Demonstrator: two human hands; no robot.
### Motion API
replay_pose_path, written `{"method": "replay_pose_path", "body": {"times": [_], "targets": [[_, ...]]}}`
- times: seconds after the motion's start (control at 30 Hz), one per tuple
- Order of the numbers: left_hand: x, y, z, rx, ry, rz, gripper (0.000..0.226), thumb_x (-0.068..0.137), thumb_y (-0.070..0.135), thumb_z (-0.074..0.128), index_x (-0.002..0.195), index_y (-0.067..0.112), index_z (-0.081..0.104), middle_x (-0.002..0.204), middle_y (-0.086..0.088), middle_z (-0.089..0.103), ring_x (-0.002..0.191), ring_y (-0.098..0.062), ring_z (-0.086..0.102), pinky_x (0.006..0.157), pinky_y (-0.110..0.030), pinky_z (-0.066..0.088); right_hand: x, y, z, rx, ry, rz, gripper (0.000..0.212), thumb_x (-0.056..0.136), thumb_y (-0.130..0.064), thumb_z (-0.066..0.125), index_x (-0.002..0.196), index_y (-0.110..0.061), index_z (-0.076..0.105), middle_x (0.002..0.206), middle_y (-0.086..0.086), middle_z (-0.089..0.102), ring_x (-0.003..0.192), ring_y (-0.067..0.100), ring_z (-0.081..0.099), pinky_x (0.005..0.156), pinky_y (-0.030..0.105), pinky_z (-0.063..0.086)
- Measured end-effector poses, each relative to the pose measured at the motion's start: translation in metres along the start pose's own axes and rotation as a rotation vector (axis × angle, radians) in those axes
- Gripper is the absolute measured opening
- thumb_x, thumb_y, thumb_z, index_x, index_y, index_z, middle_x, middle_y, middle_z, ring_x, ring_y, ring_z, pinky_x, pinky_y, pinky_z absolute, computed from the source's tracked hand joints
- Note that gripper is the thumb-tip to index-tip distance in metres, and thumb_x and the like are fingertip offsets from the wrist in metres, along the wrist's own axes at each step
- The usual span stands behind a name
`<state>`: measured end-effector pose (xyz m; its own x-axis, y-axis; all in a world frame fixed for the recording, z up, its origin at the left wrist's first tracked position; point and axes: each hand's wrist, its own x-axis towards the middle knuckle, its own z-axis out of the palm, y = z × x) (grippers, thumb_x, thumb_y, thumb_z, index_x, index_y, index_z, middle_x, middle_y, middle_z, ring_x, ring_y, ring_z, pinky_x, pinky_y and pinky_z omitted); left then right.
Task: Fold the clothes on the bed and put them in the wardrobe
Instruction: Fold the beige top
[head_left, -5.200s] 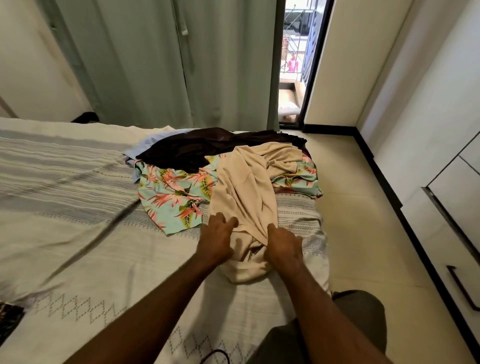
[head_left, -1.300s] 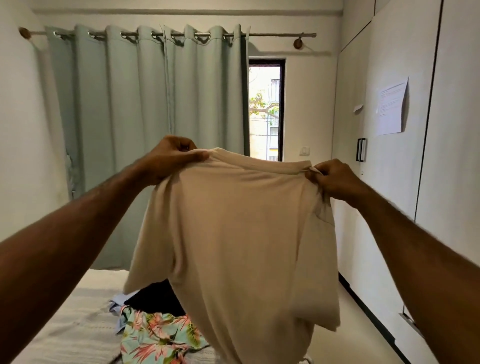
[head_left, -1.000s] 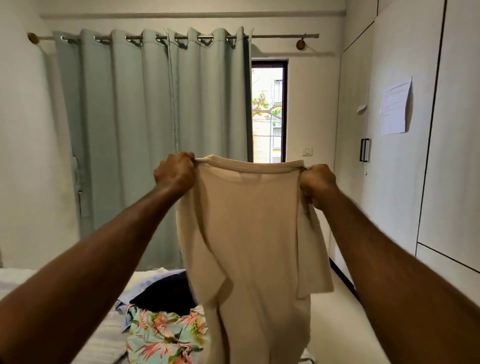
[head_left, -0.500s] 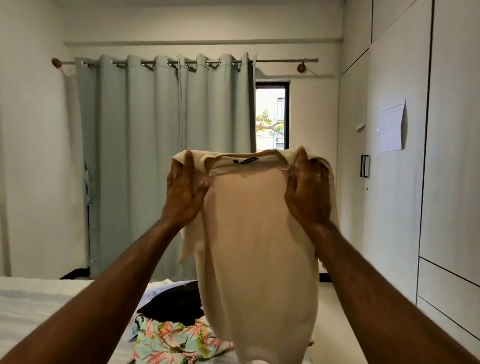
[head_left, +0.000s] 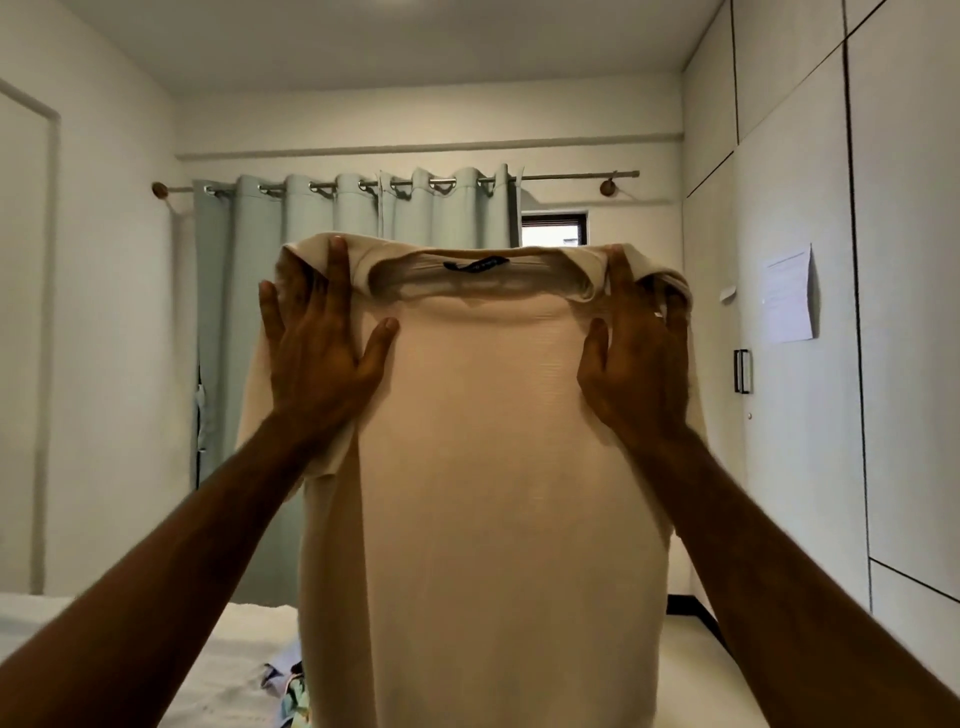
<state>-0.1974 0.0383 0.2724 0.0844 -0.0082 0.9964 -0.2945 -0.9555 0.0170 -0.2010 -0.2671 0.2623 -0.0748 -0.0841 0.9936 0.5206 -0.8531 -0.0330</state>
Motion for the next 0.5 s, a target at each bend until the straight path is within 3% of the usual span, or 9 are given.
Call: {"method": "replay_pose_path", "body": {"times": [0.17, 0.33, 0.5], "targets": [[-0.056, -0.017, 0.018, -0.033, -0.081, -0.014, 0.09, 0.094, 0.064, 0.038, 0.162, 0.018, 0.002, 0.168, -0.005, 0.014, 0.156, -0.031, -0.004, 0.124, -0.056, -0.004, -0.048, 0.002, 0.007, 0.014, -0.099, -0.006, 0.067, 0.096, -0.013, 0.053, 0.158, -0.014, 0.027, 0.149, 0.018, 0.049, 0.142, 0.033, 0.039, 0.123, 0.052, 0.02], [-0.204, -0.027, 0.055, -0.111, -0.196, -0.052, 0.089, 0.094, 0.058, 0.044, 0.162, 0.015, 0.006, 0.166, -0.001, 0.016, 0.155, -0.035, 0.009, 0.123, -0.057, 0.002, -0.186, 0.034, 0.006, -0.036, -0.36, -0.015, 0.07, 0.095, -0.015, 0.053, 0.158, -0.006, 0.024, 0.148, 0.022, 0.048, 0.139, 0.039, 0.042, 0.122, 0.056, 0.021], [-0.362, -0.03, 0.089, -0.084, -0.405, -0.072, 0.096, 0.09, 0.054, 0.048, 0.161, 0.01, 0.0, 0.147, -0.024, 0.05, 0.141, -0.044, 0.04, 0.119, -0.063, 0.012, -0.345, 0.063, -0.007, -0.089, -0.719, 0.018, 0.077, 0.097, -0.03, 0.048, 0.161, -0.01, 0.012, 0.128, 0.021, 0.063, 0.119, 0.039, 0.055, 0.121, 0.053, 0.017]]}}
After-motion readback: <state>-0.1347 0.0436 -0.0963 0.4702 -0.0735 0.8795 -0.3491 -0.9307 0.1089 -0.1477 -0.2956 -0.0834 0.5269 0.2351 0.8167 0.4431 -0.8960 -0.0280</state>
